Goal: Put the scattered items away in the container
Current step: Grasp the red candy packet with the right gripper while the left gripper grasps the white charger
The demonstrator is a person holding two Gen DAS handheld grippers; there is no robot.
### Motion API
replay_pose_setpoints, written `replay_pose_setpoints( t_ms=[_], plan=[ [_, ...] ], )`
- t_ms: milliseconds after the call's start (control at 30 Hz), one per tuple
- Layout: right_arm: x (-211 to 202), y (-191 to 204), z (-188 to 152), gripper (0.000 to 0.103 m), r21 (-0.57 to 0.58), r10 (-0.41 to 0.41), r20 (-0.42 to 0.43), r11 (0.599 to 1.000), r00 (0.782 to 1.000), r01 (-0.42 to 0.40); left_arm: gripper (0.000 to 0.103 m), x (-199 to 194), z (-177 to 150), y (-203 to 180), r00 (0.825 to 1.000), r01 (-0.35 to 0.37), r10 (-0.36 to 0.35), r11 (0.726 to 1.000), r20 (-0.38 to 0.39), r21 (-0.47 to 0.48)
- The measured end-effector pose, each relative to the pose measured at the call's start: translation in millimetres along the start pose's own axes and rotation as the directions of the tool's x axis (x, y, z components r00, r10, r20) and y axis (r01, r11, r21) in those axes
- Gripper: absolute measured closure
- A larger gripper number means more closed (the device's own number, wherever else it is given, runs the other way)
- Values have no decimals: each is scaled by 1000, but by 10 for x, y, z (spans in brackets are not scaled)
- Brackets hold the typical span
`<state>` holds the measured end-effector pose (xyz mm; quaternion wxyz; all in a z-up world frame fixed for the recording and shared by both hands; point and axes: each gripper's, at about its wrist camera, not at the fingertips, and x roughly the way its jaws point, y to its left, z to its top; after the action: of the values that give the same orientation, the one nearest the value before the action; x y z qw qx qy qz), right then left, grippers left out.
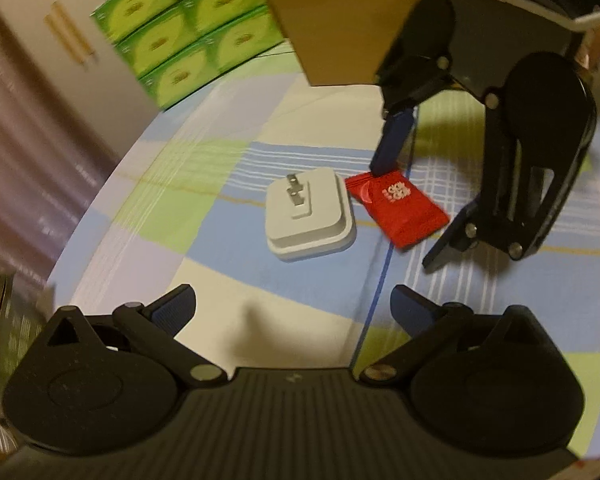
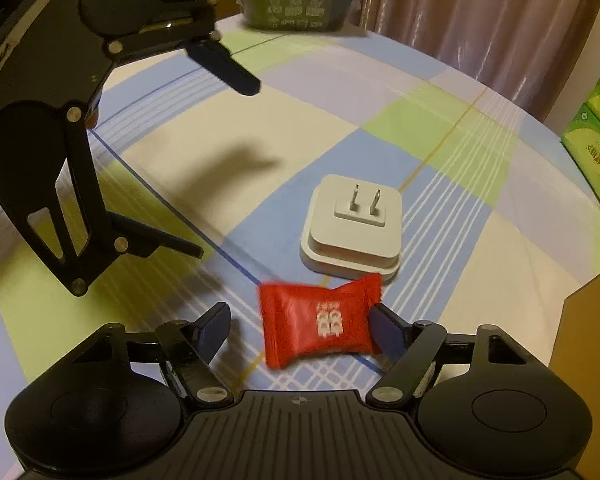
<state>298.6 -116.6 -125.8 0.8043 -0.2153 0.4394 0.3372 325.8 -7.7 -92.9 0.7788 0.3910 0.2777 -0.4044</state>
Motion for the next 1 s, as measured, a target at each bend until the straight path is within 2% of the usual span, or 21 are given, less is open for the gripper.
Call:
replay_pose_setpoints(
  t_ms=[267, 367, 500, 667, 700, 767, 867, 1000],
  plan=[
    [48, -18, 31, 30, -19, -23, -6, 1000, 1000, 23, 2, 192, 62, 21, 999, 45, -42, 993, -24, 110],
    [10, -36, 39, 30, -21, -24, 7, 999, 1000, 24, 2, 213, 59, 9, 998, 55, -52, 991, -27, 123],
    [47, -62, 46, 30, -48, -37, -16, 998, 999, 37, 2, 279, 74, 17, 997, 79, -77, 989, -26, 123],
    [78, -123, 36, 30, -35, -4, -45, 999, 999, 2, 3, 388, 130, 17, 993, 114, -111, 984, -30, 135],
    [75, -133, 30, 32, -27, -2, -48, 1000, 999, 1, 4, 414, 139, 23, 993, 118, -115, 984, -31, 132],
    [44, -149, 15, 48, -8, 2, -41, 1000, 999, -3, 4, 447, 165, 36, 992, 126, -123, 985, -30, 121],
    [6, -140, -4, 55, -1, -16, -48, 1000, 999, 16, 4, 470, 210, 56, 989, 146, -145, 985, -26, 92],
    [-26, -120, -19, 57, 13, -38, -70, 999, 997, 39, 5, 528, 298, 76, 983, 179, -177, 983, -38, 51]
  ],
)
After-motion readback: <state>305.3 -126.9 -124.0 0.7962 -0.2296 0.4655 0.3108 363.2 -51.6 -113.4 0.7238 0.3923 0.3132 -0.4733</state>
